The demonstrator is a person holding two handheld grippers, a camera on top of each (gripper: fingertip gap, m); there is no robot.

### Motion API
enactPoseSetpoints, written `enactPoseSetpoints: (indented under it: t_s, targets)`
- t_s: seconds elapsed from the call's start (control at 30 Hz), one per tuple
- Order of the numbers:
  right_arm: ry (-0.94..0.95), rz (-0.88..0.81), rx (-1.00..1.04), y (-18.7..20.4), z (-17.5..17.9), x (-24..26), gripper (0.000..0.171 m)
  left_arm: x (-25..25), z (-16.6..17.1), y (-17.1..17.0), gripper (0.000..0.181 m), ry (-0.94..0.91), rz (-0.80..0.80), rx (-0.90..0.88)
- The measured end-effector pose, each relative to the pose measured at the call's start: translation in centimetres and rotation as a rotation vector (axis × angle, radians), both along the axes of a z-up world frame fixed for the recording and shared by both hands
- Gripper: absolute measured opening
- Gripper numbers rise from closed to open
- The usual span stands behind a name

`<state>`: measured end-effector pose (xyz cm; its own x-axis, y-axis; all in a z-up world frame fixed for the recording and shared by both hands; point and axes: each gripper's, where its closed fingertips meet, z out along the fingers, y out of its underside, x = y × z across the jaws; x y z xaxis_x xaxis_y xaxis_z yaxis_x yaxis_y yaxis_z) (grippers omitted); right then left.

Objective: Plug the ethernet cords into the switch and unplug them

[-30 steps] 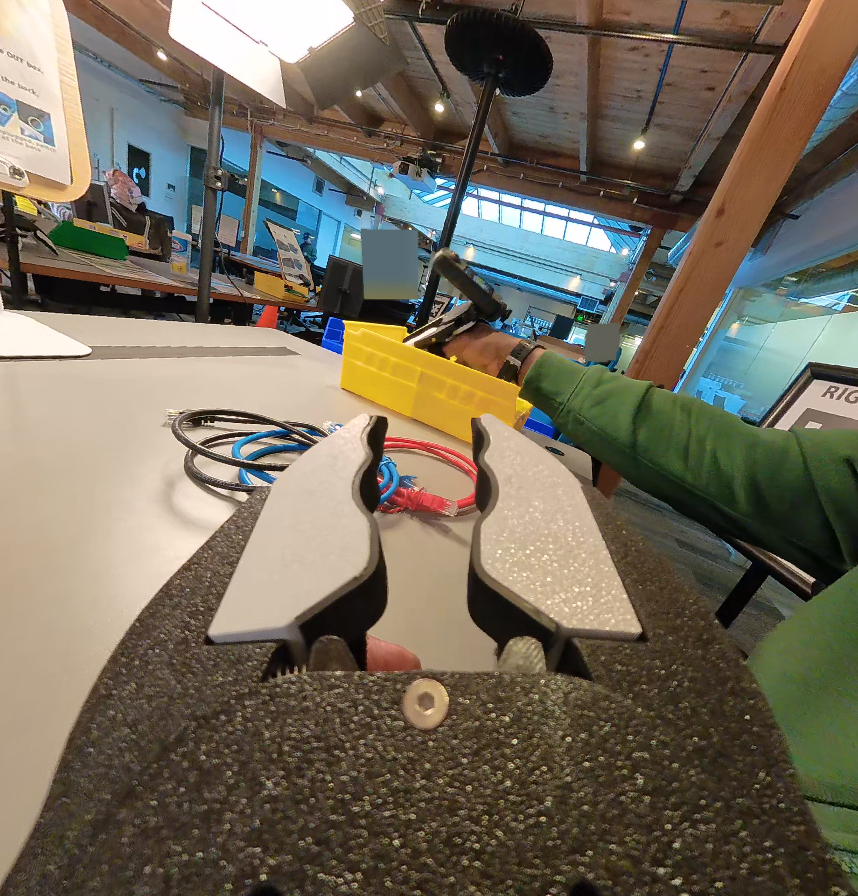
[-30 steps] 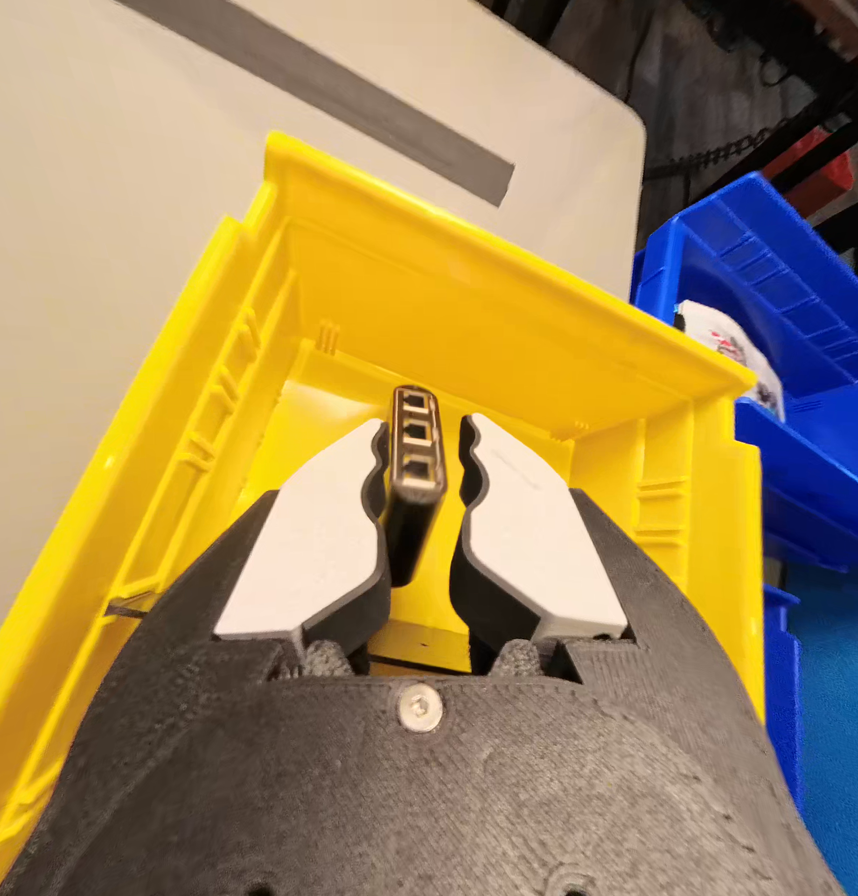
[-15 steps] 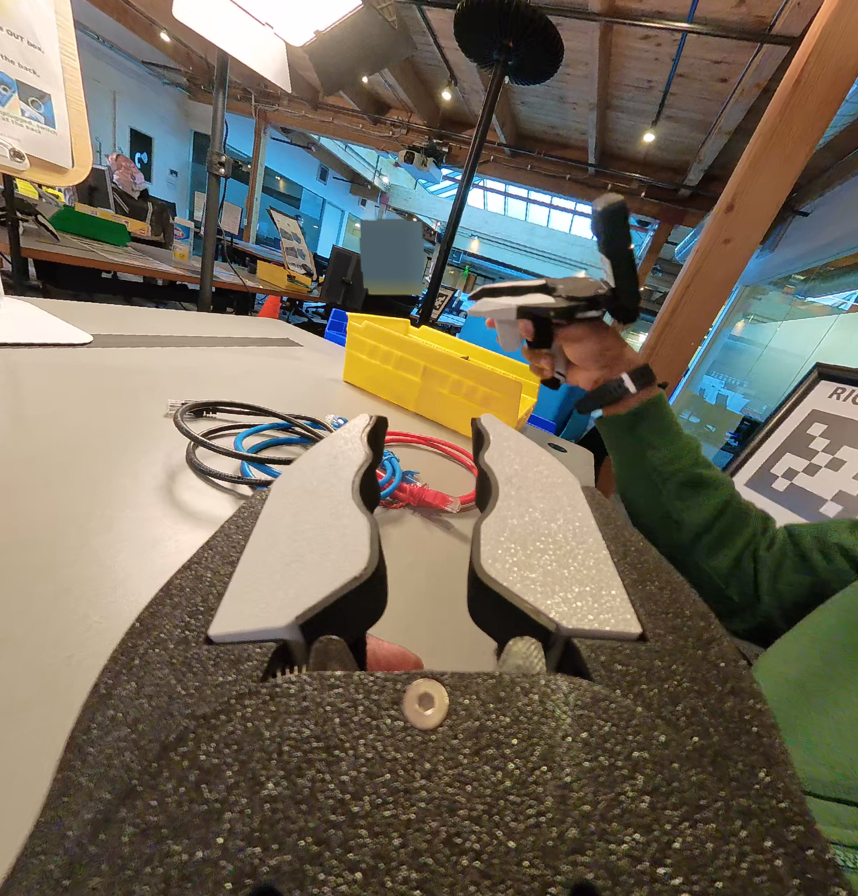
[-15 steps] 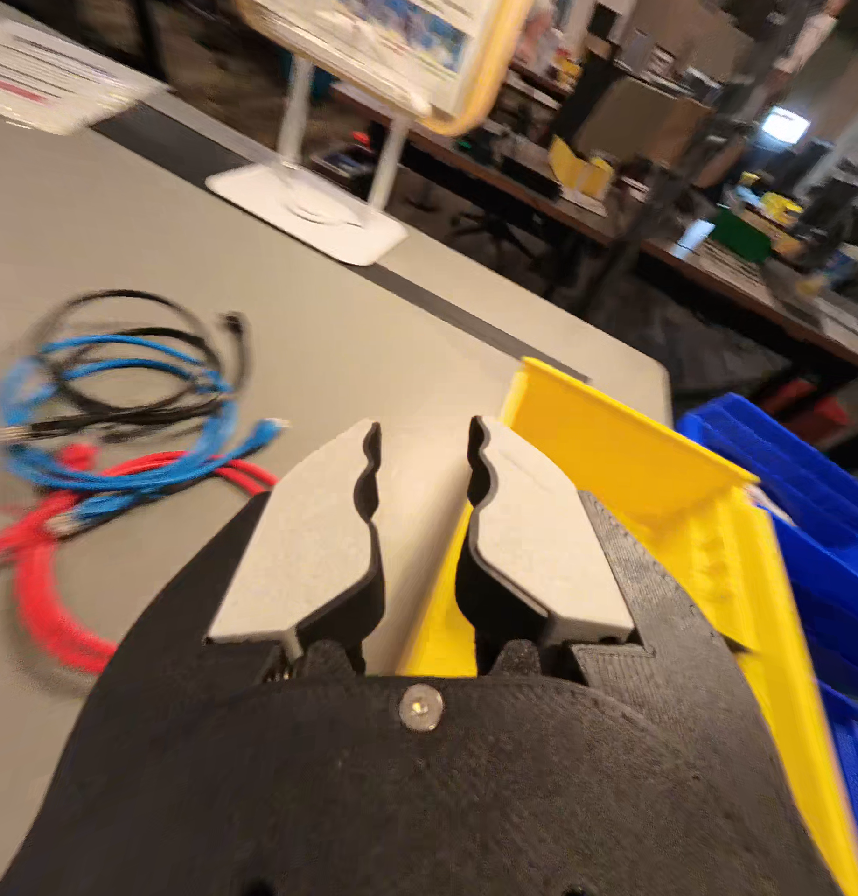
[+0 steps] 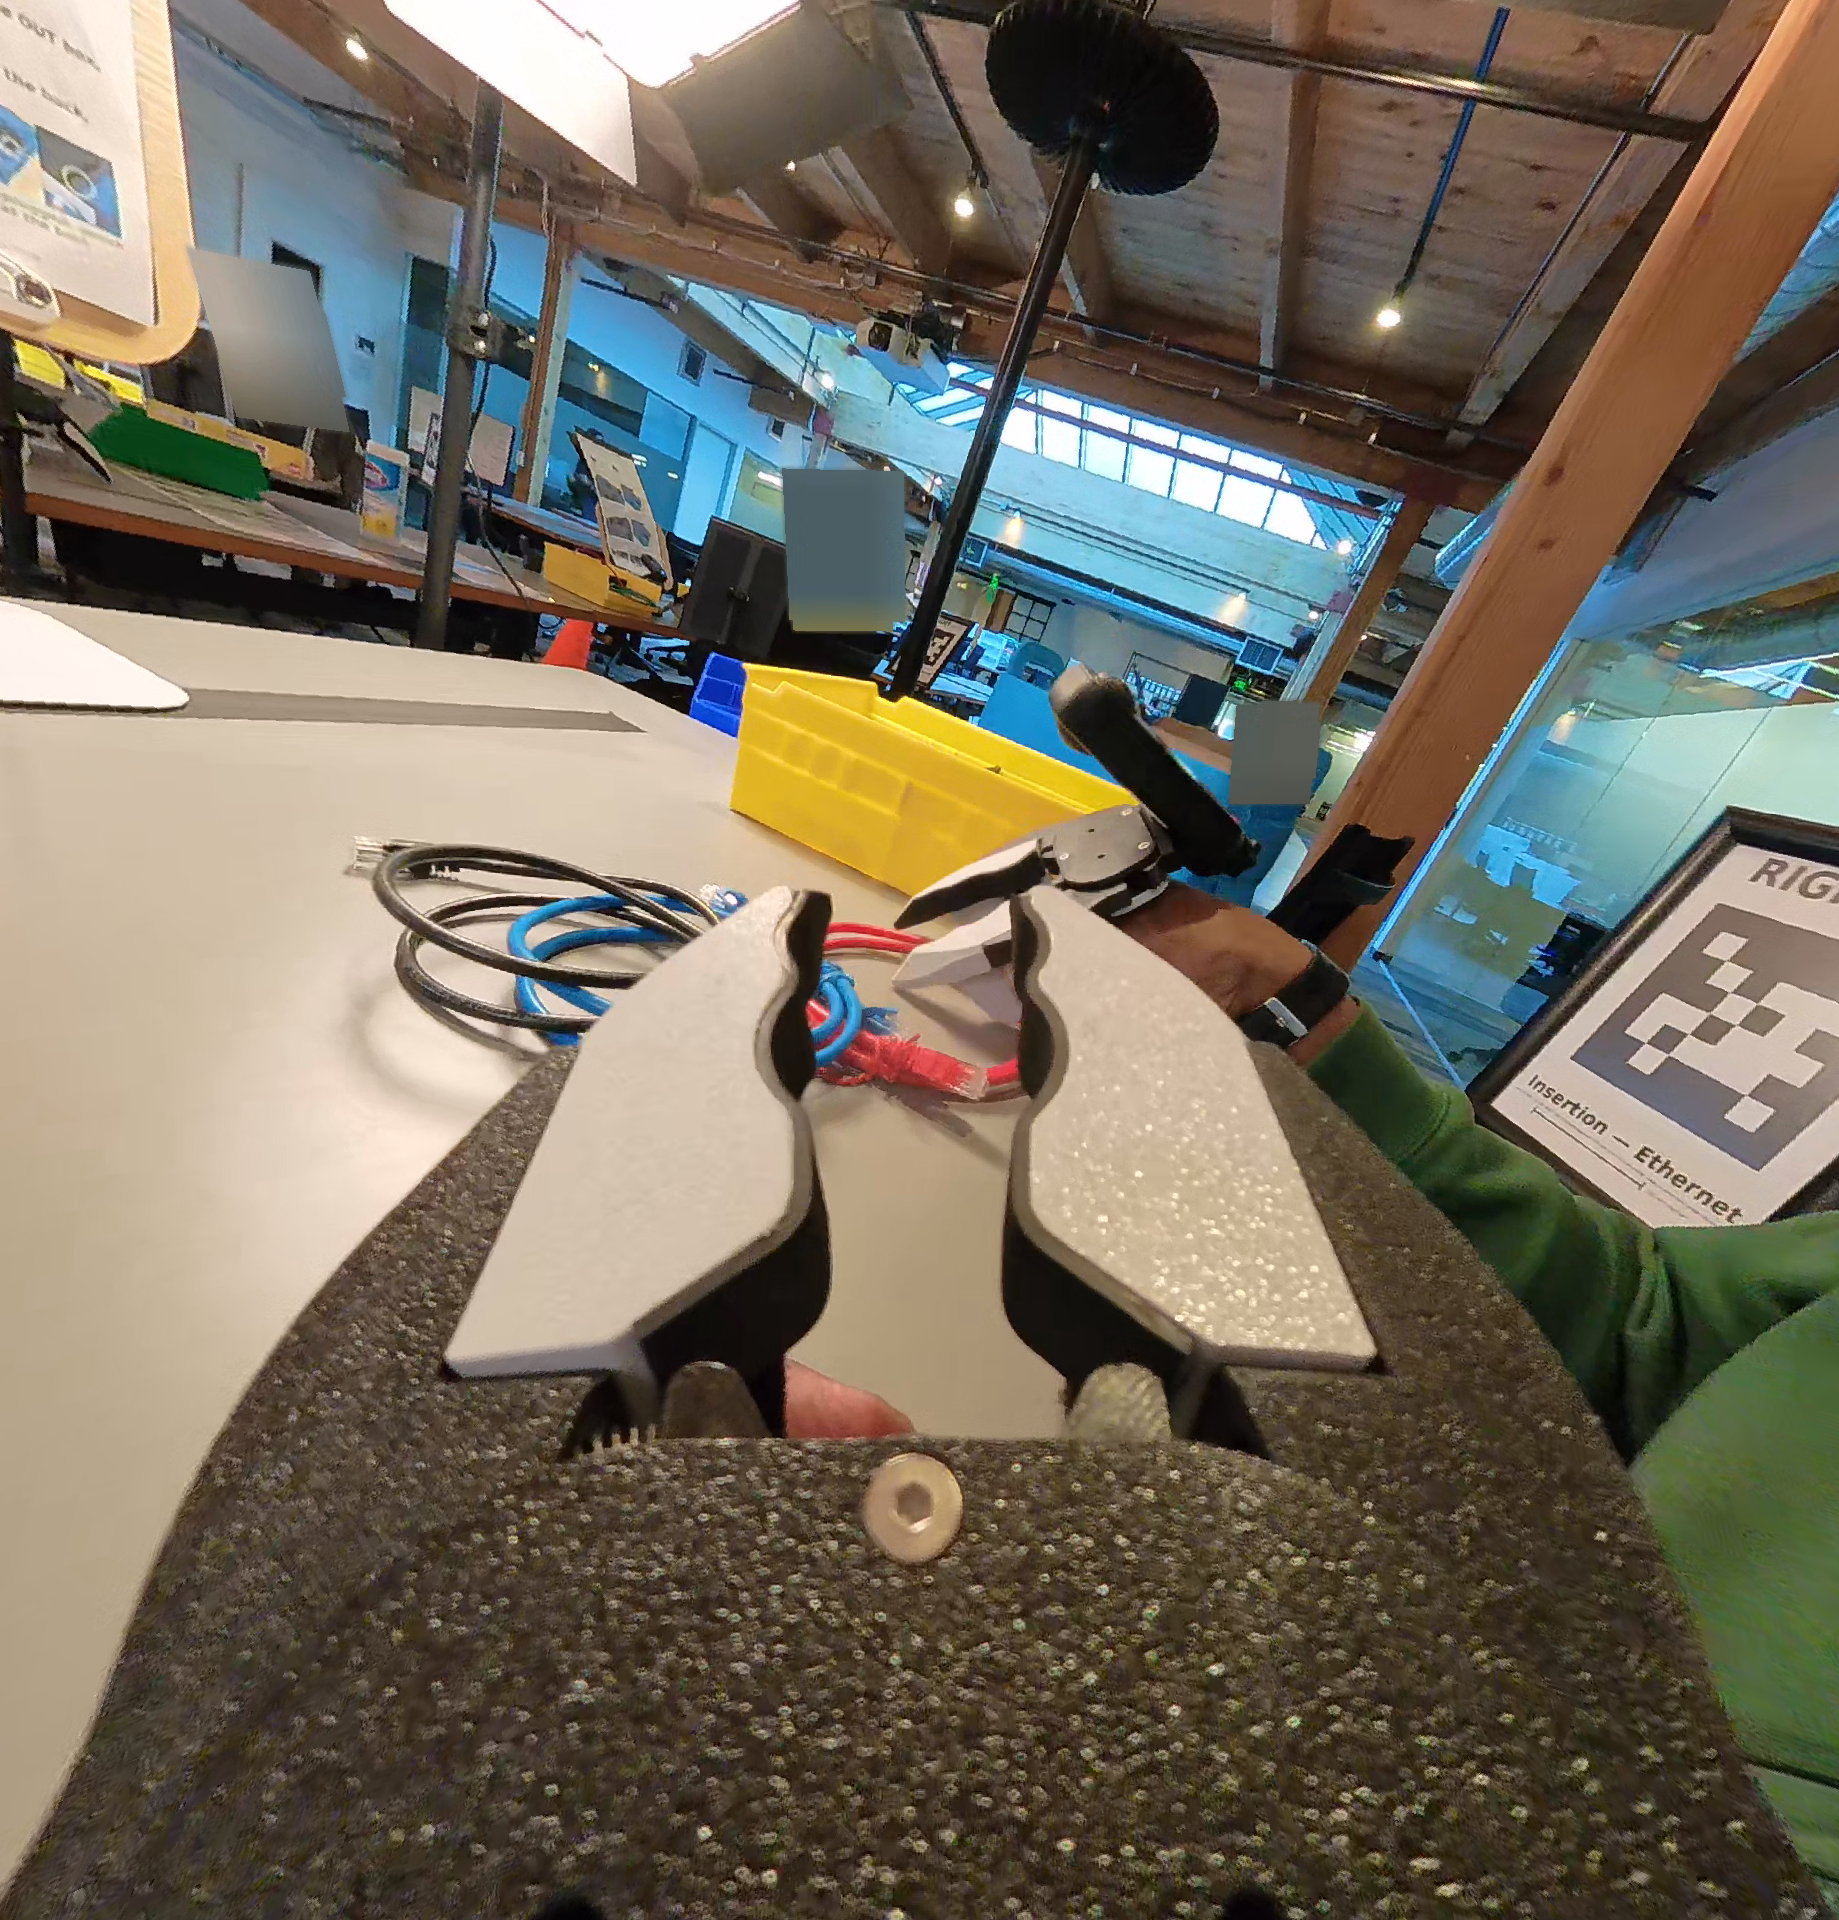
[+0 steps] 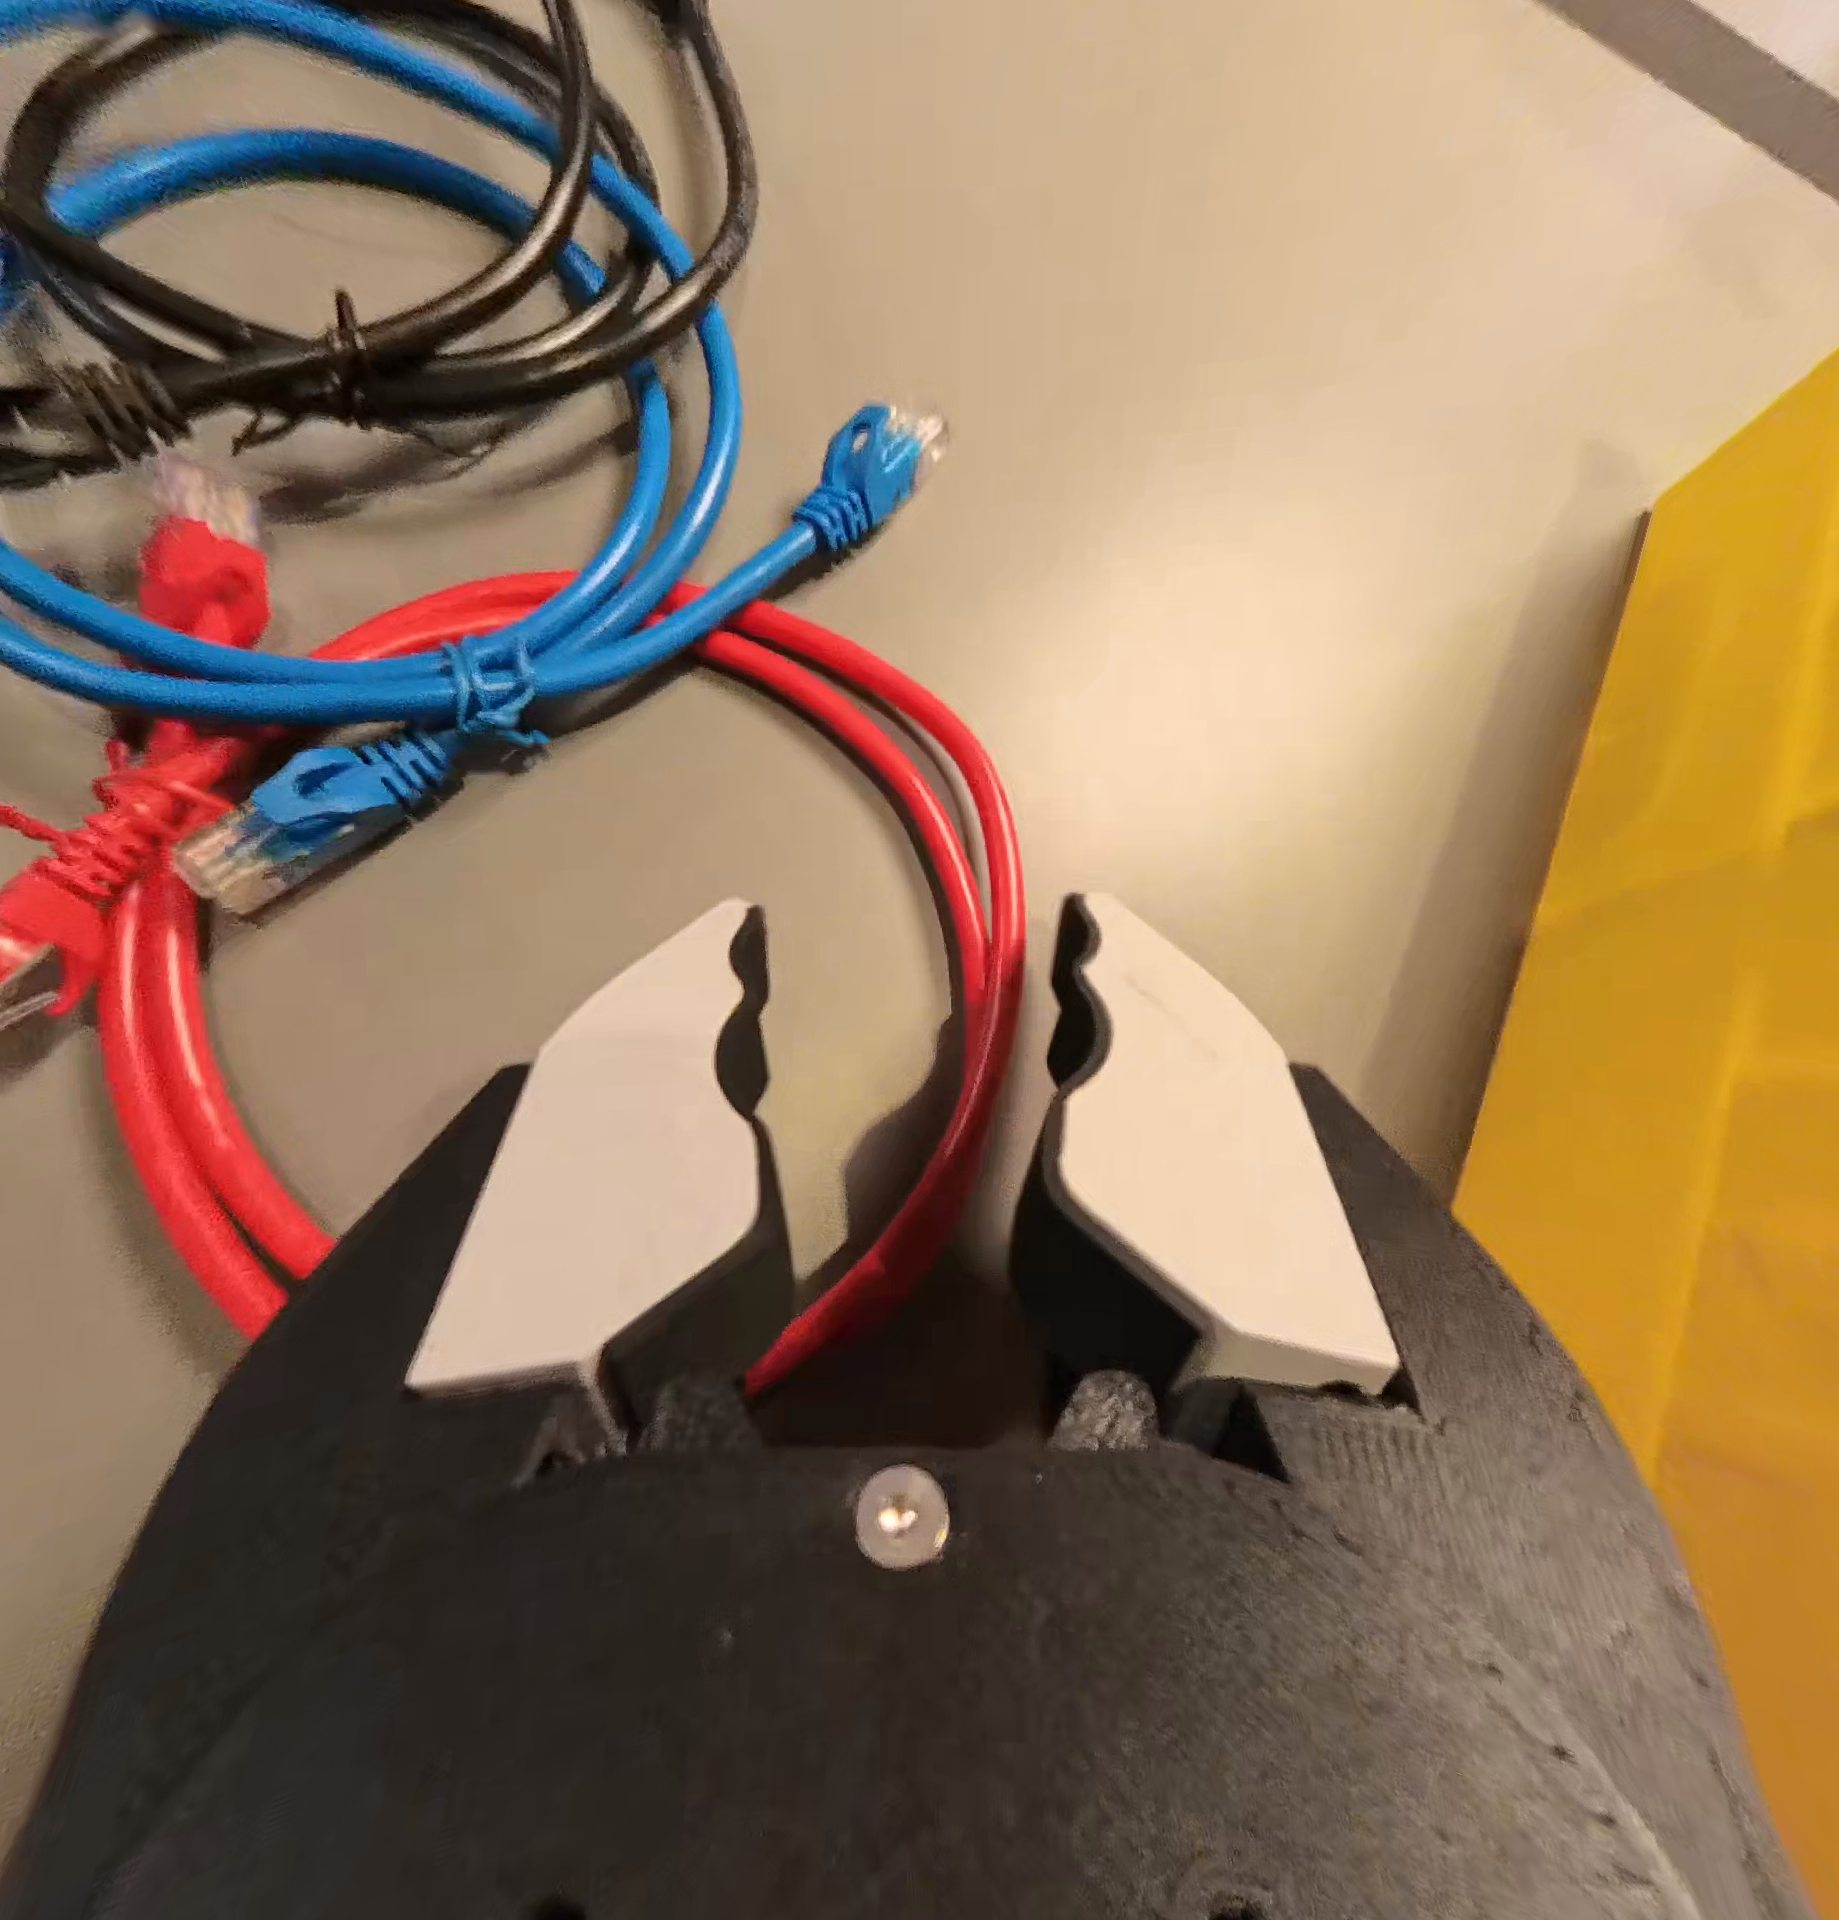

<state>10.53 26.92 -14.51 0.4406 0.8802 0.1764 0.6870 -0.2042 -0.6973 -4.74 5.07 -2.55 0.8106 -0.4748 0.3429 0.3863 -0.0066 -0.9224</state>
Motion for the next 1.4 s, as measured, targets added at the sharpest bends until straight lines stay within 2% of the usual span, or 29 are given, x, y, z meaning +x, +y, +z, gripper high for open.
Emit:
enactPoseSetpoints:
  t_s: [0.13,0.23,0.33,0.4,0.53,0.7,0.8,0.93,1.07,1.17,1.27,1.4]
  targets:
    - [-0.007,-0.006,-0.016,-0.1,-0.2,0.3,0.037,-0.2,0.0,0.0,0.035,-0.015,0.004,-0.003]
    - [-0.065,-0.012,0.040,0.2,-0.2,0.9,0.012,-0.3,0.0,0.0,0.035,-0.019,0.006,-0.003]
    - [-0.048,0.028,0.088,-0.3,0.5,0.4,0.010,-0.4,0.0,0.0,0.035,-0.021,0.010,0.000]
    - [-0.030,0.043,0.193,-0.2,2.1,0.1,0.007,-0.4,0.0,0.0,0.035,-0.024,0.011,0.000]
    - [0.043,0.096,0.483,-1.2,7.5,-1.0,0.006,-0.4,-0.1,0.1,0.035,-0.028,0.009,-0.008]
    - [0.181,0.099,0.718,-4.1,13.8,-1.5,0.006,-0.5,-0.1,0.2,0.035,-0.031,0.006,-0.015]
    - [0.249,0.078,0.814,-5.2,16.5,-0.9,0.007,-0.5,-0.1,0.2,0.034,-0.032,0.008,-0.012]
    - [0.293,0.057,0.871,-5.7,18.3,-0.1,0.007,-0.5,-0.1,0.2,0.034,-0.031,0.008,-0.013]
    - [0.338,0.117,0.772,-6.0,17.7,-0.2,0.007,-0.5,-0.1,0.2,0.034,-0.032,0.008,-0.014]
    - [0.467,0.179,0.624,-6.7,17.8,-0.4,0.005,-0.5,-0.2,0.2,0.034,-0.032,0.006,-0.017]
    - [0.642,0.237,0.468,-8.0,19.4,0.1,0.005,-0.5,-0.2,0.2,0.034,-0.033,0.005,-0.019]
    - [0.759,0.295,0.468,-9.8,22.0,1.5,0.004,-0.5,-0.2,0.3,0.034,-0.032,0.003,-0.022]
